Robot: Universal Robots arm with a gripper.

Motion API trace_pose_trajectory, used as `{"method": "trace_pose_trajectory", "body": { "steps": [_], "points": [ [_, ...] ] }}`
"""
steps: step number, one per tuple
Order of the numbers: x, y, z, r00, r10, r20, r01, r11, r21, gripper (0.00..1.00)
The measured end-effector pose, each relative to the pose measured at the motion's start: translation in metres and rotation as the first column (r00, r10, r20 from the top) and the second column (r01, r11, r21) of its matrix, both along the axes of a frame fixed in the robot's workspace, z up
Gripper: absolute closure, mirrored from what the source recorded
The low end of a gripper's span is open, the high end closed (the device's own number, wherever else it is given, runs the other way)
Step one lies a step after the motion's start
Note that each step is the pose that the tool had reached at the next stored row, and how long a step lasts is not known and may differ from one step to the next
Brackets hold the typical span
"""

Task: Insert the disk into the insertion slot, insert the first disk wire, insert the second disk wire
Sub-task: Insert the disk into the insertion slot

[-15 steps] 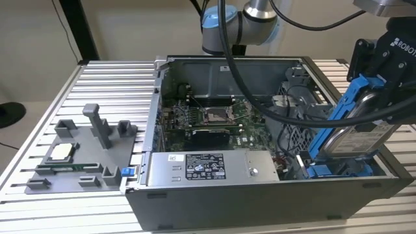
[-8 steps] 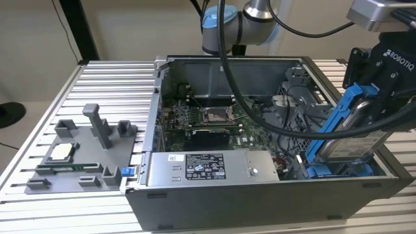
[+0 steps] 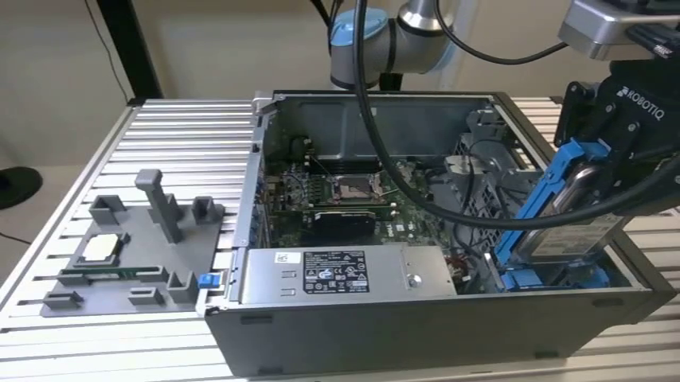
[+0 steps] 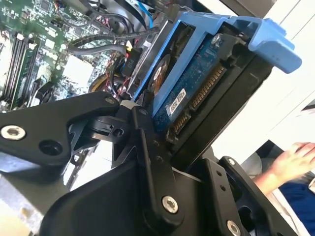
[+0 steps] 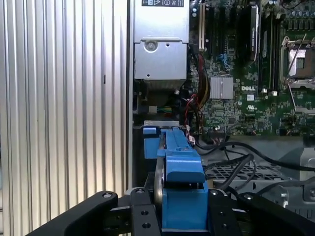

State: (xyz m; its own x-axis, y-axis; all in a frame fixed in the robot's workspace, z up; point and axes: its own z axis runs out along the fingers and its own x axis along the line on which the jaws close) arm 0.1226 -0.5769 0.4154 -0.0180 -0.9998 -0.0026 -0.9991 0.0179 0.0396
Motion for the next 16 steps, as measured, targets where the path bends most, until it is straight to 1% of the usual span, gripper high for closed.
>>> {"method": "trace_pose_trajectory", "body": {
  "steps": [3, 6, 10, 16],
  "points": [
    [0.000, 0.0008, -0.0034, 1.0000, 0.000, 0.0000, 0.000, 1.0000, 0.0001, 1.00],
    [0.001, 0.0031, -0.0047, 1.0000, 0.001, 0.0000, -0.001, 1.0000, 0.0002, 1.00],
    [0.002, 0.0035, -0.0077, 1.0000, 0.002, 0.0000, -0.002, 1.0000, -0.0001, 1.00],
    [0.002, 0.0035, -0.0172, 1.0000, 0.002, 0.0000, -0.002, 1.0000, 0.0002, 1.00]
  ]
}}
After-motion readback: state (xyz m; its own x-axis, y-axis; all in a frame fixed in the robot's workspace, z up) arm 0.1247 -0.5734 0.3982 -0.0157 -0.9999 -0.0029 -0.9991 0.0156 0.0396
